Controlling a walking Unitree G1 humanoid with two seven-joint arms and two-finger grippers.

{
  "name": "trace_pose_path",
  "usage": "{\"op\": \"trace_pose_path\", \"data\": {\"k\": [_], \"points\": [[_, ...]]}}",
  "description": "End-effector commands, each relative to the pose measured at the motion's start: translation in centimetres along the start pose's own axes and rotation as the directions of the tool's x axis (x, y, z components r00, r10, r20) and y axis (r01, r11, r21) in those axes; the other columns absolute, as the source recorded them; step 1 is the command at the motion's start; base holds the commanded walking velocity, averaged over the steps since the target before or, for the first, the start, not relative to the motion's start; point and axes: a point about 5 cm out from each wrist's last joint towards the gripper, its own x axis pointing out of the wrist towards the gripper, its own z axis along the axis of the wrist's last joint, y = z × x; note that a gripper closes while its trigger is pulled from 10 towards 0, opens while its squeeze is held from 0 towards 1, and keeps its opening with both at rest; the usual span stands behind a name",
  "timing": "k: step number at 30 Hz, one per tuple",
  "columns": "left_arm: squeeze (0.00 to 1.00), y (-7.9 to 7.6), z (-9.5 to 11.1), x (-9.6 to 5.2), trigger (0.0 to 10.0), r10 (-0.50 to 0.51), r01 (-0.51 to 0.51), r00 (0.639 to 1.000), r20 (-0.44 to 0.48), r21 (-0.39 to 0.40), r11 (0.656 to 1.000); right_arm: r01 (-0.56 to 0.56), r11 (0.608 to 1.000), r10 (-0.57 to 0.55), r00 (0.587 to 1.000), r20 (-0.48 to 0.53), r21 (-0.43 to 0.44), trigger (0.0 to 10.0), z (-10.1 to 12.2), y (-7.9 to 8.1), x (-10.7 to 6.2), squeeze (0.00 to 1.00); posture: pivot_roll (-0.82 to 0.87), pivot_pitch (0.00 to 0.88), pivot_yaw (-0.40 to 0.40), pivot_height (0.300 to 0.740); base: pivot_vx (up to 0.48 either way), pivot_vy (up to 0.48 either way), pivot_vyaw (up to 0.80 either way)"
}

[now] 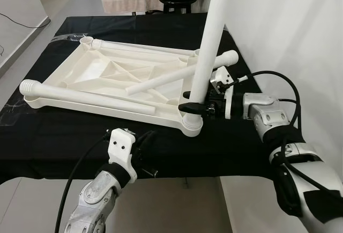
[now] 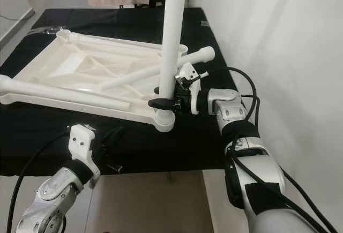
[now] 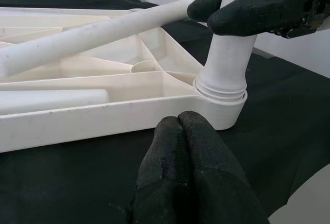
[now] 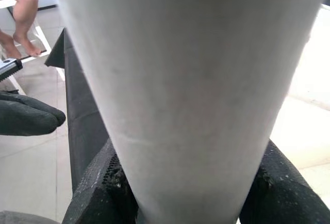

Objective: Building children table

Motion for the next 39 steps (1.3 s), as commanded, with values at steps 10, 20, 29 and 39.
{"op": "trace_pose_path", "data": {"k": [10, 20, 29, 39], "points": [[0.00, 0.6, 0.4, -0.3, 2.3, 0.008, -0.008, 1.000, 0.017, -0.010, 1.000, 0.640, 0.738, -0.632, 0.767, -0.116, 0.213, 0.0, -5.7, 3.3, 0.9, 0.00, 0.01, 0.139, -0.005, 0.740, 0.000, 0.000, 0.00], [0.00, 1.1, 0.4, -0.1, 10.0, 0.024, -0.024, 1.000, 0.017, -0.012, 1.000, 0.754, 0.640, -0.740, 0.657, -0.147, 0.147, 0.0, -5.8, 5.0, 3.1, 0.00, 0.02, 0.123, 0.002, 0.740, 0.000, 0.000, 0.00], [0.00, 1.1, 0.3, 0.1, 10.0, 0.031, -0.031, 0.999, 0.019, -0.015, 0.999, 0.499, 0.851, -0.507, 0.862, 0.013, 0.165, 10.0, -1.5, 5.0, 4.4, 1.00, 0.02, 0.118, -0.001, 0.740, 0.000, 0.000, 0.00], [0.00, 0.9, 0.1, 0.2, 10.0, 0.027, -0.027, 1.000, 0.016, -0.018, 0.999, 0.002, 0.999, 0.003, 0.996, 0.089, -0.049, 10.0, 2.3, 3.3, 2.7, 0.00, 0.03, 0.100, -0.011, 0.740, 0.000, 0.000, 0.00]]}}
